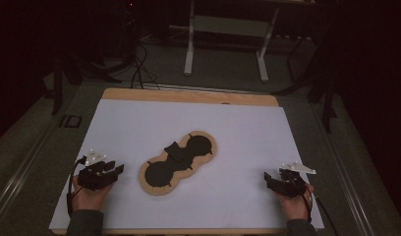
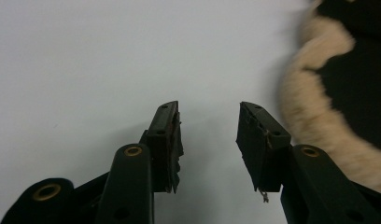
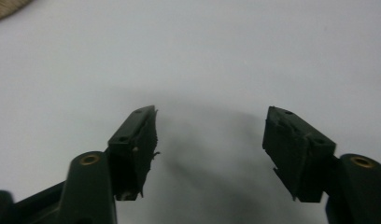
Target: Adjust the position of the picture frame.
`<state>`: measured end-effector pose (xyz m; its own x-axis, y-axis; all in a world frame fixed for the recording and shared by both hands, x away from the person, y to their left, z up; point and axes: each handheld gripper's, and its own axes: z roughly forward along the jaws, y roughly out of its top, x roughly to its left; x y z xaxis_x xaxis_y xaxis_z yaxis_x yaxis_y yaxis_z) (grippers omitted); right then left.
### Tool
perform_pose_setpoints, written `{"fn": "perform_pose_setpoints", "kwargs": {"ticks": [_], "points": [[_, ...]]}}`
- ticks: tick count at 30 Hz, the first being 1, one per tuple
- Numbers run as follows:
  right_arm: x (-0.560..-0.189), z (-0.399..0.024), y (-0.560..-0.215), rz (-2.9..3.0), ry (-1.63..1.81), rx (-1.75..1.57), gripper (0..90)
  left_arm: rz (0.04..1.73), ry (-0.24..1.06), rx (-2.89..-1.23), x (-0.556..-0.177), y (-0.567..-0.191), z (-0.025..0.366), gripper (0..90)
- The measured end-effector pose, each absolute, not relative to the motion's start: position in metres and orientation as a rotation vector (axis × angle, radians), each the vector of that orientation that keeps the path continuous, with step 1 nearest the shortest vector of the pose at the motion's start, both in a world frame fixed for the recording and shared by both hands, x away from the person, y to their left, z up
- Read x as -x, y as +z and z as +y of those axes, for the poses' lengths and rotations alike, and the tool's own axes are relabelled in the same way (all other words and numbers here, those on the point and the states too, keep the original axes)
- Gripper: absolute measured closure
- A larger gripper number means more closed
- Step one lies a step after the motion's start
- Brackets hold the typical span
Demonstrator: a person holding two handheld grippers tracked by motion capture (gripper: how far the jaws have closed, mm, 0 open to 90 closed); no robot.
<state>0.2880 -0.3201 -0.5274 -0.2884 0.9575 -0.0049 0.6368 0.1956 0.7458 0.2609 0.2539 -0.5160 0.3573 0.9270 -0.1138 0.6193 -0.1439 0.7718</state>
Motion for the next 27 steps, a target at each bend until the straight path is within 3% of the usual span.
{"fn": "perform_pose_setpoints", "kwargs": {"ticks": [8,27], "points": [[-0.283,-0.319,-0.521,1.977,0.923,-1.447,43.4,1.316,0.507,-1.839,-0.255,-0.51,0.239,56.1],[-0.29,-0.289,-0.495,2.022,1.122,-1.337,49.0,1.179,0.488,-1.88,-0.248,-0.504,0.221,59.7]]}}
